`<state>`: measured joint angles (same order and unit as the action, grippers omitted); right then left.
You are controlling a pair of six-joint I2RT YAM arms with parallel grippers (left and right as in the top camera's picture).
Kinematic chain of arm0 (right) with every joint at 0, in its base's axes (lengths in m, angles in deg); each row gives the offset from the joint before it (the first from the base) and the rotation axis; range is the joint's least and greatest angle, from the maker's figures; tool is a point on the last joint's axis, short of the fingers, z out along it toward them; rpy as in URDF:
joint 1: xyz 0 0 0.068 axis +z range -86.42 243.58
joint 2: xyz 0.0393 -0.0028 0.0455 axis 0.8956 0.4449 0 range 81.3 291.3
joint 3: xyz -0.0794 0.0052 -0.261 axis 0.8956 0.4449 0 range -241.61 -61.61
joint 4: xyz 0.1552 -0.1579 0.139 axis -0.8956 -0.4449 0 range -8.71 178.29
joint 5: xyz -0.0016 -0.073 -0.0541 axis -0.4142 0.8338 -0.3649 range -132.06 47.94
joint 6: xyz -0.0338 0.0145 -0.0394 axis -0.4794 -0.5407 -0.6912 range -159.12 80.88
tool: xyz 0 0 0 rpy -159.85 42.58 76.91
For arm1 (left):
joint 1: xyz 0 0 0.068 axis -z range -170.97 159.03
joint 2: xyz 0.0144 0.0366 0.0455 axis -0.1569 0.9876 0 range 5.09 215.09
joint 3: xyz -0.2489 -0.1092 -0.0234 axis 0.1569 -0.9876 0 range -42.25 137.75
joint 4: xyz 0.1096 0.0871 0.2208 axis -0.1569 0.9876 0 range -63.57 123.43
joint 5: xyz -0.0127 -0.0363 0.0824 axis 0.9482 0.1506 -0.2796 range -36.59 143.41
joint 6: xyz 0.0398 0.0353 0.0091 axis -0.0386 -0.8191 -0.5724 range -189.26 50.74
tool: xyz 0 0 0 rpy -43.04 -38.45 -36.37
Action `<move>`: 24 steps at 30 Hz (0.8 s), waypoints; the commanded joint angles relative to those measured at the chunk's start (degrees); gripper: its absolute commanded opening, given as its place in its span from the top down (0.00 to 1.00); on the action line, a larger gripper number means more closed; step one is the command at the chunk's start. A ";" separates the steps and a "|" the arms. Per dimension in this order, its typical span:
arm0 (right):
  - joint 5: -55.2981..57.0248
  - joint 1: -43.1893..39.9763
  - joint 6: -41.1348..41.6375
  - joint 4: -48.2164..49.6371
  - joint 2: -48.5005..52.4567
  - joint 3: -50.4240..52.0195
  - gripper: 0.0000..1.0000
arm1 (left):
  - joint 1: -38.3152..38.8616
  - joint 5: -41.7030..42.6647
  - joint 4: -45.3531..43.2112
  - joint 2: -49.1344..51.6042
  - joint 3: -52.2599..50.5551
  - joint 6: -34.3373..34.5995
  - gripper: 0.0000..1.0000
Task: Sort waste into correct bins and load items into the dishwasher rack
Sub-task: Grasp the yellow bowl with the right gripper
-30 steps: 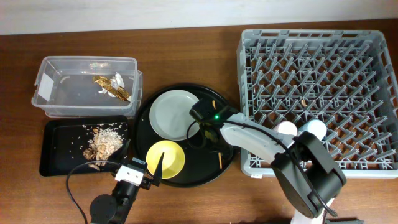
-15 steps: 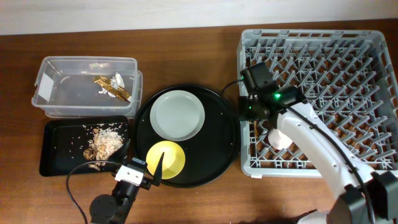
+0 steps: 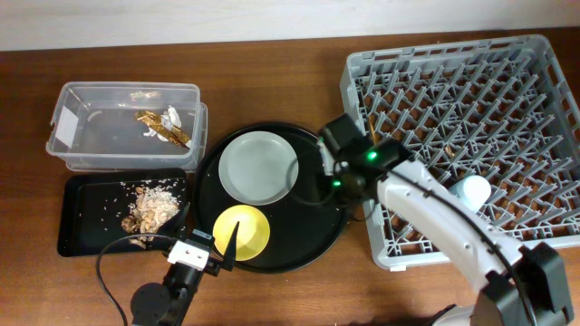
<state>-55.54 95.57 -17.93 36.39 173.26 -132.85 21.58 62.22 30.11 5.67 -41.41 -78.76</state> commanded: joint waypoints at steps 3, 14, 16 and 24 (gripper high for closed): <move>4.07 16.22 19.30 8.39 5.86 -0.68 0.39 | -0.35 0.22 0.00 -0.28 -0.35 -0.90 0.01; 33.73 19.30 23.63 0.39 -0.83 -2.71 0.96 | -0.35 0.22 0.00 -0.28 -0.35 -0.90 0.01; 49.11 16.72 20.24 -5.57 -6.80 -2.71 0.96 | -0.35 0.22 0.00 -0.28 -0.35 -0.90 0.01; 74.16 -18.88 4.59 7.43 -6.71 -2.71 0.96 | -0.35 0.22 0.00 -0.28 -0.35 -0.90 0.01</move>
<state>14.54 85.15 -8.23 39.71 165.81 -134.82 21.39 61.85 30.20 5.69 -41.41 -79.35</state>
